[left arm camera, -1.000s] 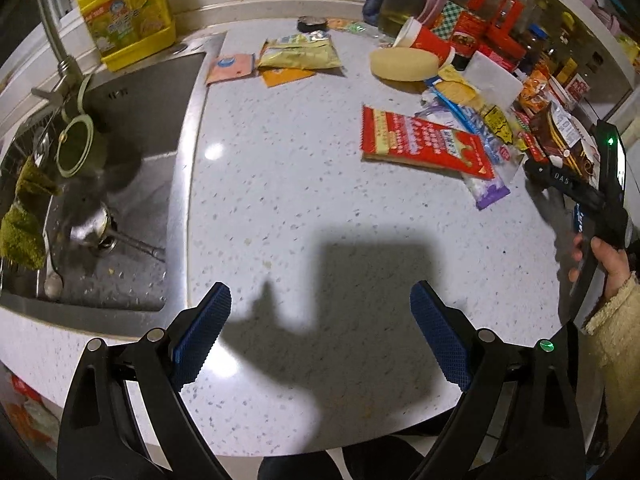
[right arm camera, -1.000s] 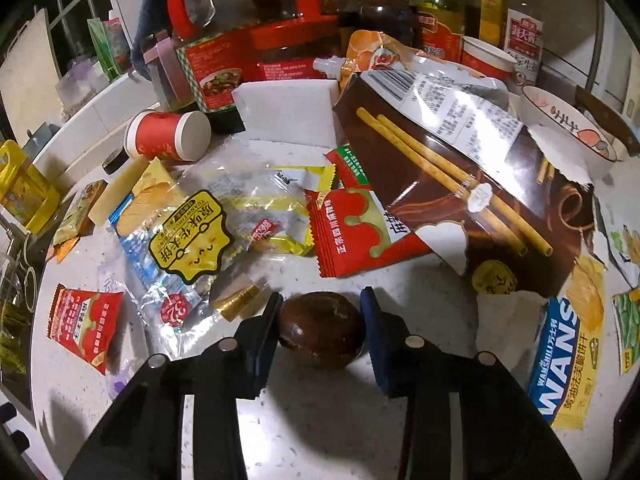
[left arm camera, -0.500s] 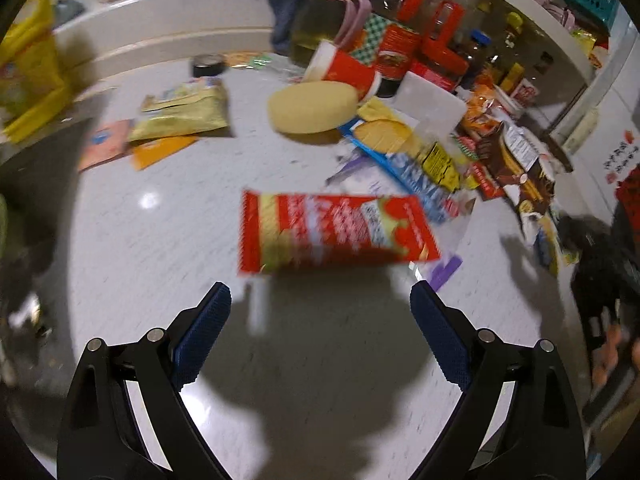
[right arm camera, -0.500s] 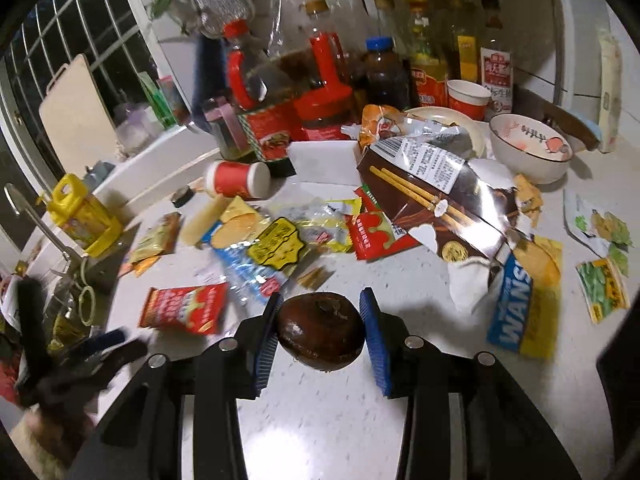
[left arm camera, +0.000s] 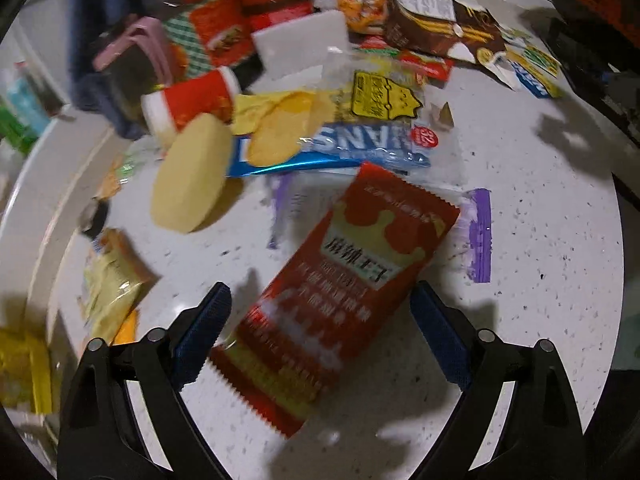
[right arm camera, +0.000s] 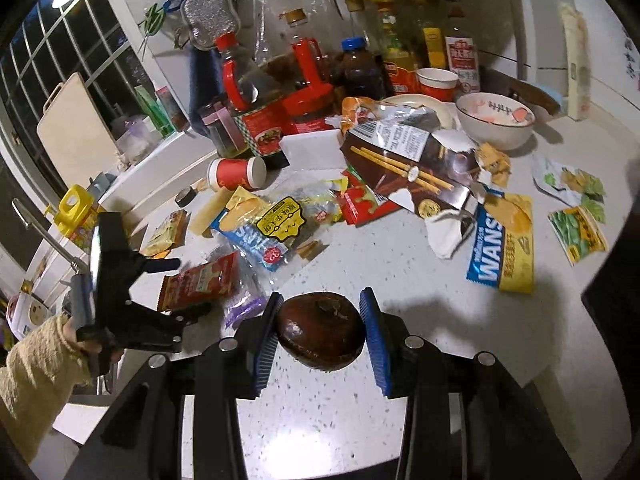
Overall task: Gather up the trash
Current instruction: 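Grasp the red pencil with the left tool while the right tool holds the chestnut, then lower both tools into the black trash bag and open them, then grasp the yellow snack packet with the left tool, then grasp the white-purple cake packet with the right tool while the left holds the yellow packet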
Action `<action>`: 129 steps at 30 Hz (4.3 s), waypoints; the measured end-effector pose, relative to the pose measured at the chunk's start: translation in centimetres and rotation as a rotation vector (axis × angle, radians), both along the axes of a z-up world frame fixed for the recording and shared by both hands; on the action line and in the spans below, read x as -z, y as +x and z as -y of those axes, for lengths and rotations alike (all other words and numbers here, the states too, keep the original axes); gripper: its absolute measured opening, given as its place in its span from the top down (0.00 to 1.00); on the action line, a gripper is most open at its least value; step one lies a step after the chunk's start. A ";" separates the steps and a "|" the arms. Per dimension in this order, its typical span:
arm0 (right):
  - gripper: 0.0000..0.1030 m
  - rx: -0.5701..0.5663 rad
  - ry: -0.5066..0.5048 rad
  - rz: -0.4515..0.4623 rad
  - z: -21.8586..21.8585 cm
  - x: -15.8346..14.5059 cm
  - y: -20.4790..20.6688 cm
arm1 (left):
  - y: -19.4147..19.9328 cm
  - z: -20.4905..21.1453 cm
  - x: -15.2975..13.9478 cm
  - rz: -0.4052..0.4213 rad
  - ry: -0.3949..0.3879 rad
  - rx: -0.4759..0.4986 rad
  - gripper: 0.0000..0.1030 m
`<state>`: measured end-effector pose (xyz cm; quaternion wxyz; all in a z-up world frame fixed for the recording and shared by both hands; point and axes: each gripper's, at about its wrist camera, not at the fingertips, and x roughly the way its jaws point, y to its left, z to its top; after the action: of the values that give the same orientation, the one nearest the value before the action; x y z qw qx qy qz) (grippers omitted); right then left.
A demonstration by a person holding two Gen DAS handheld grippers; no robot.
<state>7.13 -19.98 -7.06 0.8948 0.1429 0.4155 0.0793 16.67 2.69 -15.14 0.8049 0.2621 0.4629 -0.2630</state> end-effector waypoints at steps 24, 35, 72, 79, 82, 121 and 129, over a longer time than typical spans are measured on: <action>0.61 -0.048 0.027 0.036 -2.5 -1.5 -1.5 | -3.8 -7.6 -4.9 -0.094 -0.476 -0.217 0.92; 0.61 -0.048 0.002 -0.062 1.2 -0.6 -9.2 | -19.9 -0.7 -9.5 -0.198 -0.576 0.143 0.92; 0.09 -0.014 -0.077 -0.210 6.6 9.2 -14.3 | -27.9 8.3 -6.6 -0.086 -0.334 0.170 0.11; 0.09 -0.031 -0.048 -0.153 4.0 6.7 -13.1 | -18.0 3.9 -6.7 0.209 -0.144 -0.092 0.11; 0.09 -0.033 -0.041 -0.160 2.8 6.8 -13.3 | -13.9 2.6 -3.7 0.158 -0.146 -0.150 0.11; 0.17 -0.399 -0.200 -0.083 -15.6 7.6 7.6 | -18.5 -12.7 -6.9 0.017 -0.467 -0.422 0.64; 0.22 -0.353 -0.237 -0.034 -16.3 7.6 9.4 | -19.6 -15.6 -7.5 0.043 -0.485 -0.484 0.64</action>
<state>16.51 -3.64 -14.66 0.8704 -0.0370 0.4556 0.1828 -2.90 18.25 -7.65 0.8925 -0.0489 0.4183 -0.1614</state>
